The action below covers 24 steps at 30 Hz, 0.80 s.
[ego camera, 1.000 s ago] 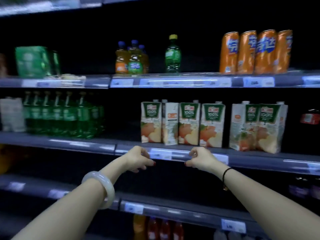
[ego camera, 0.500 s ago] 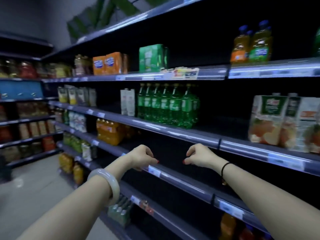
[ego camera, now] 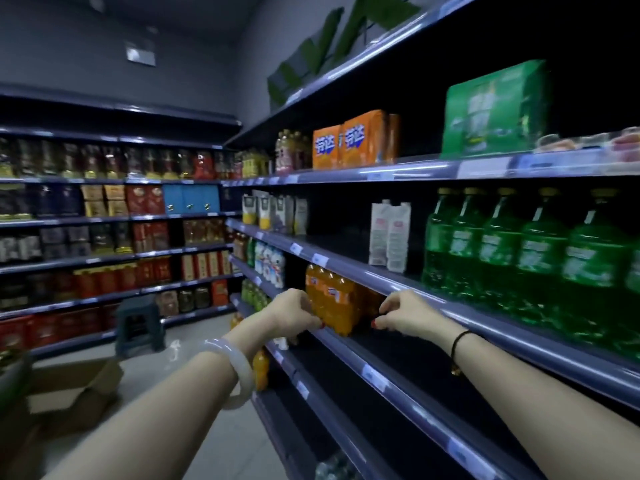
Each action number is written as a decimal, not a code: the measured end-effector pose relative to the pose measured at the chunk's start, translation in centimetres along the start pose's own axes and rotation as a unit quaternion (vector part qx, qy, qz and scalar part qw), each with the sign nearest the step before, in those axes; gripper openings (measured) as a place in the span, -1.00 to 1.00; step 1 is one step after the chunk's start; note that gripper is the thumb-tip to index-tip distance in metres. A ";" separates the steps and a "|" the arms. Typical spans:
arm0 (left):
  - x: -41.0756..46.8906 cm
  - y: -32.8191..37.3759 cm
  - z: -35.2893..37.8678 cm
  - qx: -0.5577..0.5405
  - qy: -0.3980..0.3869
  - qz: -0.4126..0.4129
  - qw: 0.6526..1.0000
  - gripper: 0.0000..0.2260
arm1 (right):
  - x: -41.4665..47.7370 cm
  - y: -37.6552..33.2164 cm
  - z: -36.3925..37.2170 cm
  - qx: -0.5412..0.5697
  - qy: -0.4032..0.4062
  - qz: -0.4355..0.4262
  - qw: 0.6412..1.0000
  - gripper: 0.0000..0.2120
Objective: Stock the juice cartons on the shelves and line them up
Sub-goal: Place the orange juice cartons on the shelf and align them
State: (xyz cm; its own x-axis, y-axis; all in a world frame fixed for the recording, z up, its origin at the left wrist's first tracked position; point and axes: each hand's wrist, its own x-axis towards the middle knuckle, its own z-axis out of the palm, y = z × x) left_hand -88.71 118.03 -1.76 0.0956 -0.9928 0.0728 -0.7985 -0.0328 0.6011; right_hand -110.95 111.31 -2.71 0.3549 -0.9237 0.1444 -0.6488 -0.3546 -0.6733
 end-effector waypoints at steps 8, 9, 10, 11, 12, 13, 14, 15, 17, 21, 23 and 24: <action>8.9 -9.5 -4.9 0.009 -0.042 -0.061 0.997 -0.82 | 13.8 -4.3 7.9 -0.058 -0.097 -0.025 0.993 -0.73; 10.1 -10.7 -5.4 0.009 -0.042 -0.062 0.997 -0.82 | 15.4 -5.1 8.7 -0.058 -0.092 -0.032 0.994 -0.73; 11.4 -11.8 -6.0 0.010 -0.042 -0.062 0.997 -0.82 | 17.1 -5.7 9.6 -0.058 -0.088 -0.039 0.994 -0.76; 12.8 -13.0 -6.6 0.010 -0.042 -0.062 0.997 -0.82 | 18.7 -6.3 10.5 -0.057 -0.083 -0.044 0.994 -0.78; 14.3 -14.1 -7.4 0.005 -0.042 -0.061 0.997 -0.82 | 20.4 -6.8 11.4 -0.057 -0.079 -0.049 0.994 -0.79; 15.9 -15.3 -8.2 -0.002 -0.045 -0.060 0.997 -0.82 | 22.2 -7.3 12.4 -0.058 -0.075 -0.052 0.994 -0.79; 17.5 -16.4 -9.1 -0.004 -0.047 -0.054 0.997 -0.82 | 23.9 -7.9 13.3 -0.060 -0.070 -0.054 0.994 -0.80; 19.1 -17.5 -10.1 -0.002 -0.049 -0.045 0.998 -0.81 | 25.7 -8.6 14.2 -0.061 -0.065 -0.054 0.995 -0.80; 22.6 -19.8 -12.6 0.001 -0.047 -0.033 0.998 -0.81 | 29.6 -10.2 15.7 -0.058 -0.055 -0.053 0.995 -0.81; 29.4 -24.2 -17.7 -0.011 -0.021 -0.021 0.999 -0.81 | 37.5 -13.2 18.3 -0.016 -0.011 -0.042 0.999 -0.86; 32.7 -26.3 -19.5 -0.013 -0.002 -0.008 1.000 -0.84 | 40.9 -14.2 19.7 0.003 0.001 -0.032 0.999 -0.86; 34.3 -27.2 -20.2 -0.017 0.002 -0.005 1.000 -0.85 | 42.4 -14.6 20.3 0.003 0.002 -0.026 1.000 -0.85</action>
State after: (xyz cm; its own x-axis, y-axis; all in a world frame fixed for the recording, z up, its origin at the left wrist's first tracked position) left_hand -51.70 87.25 0.41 0.1059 -0.9919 0.0704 -0.7763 -0.0382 0.6292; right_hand -72.78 80.28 -1.49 0.3853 -0.9044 0.1834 -0.6254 -0.4021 -0.6688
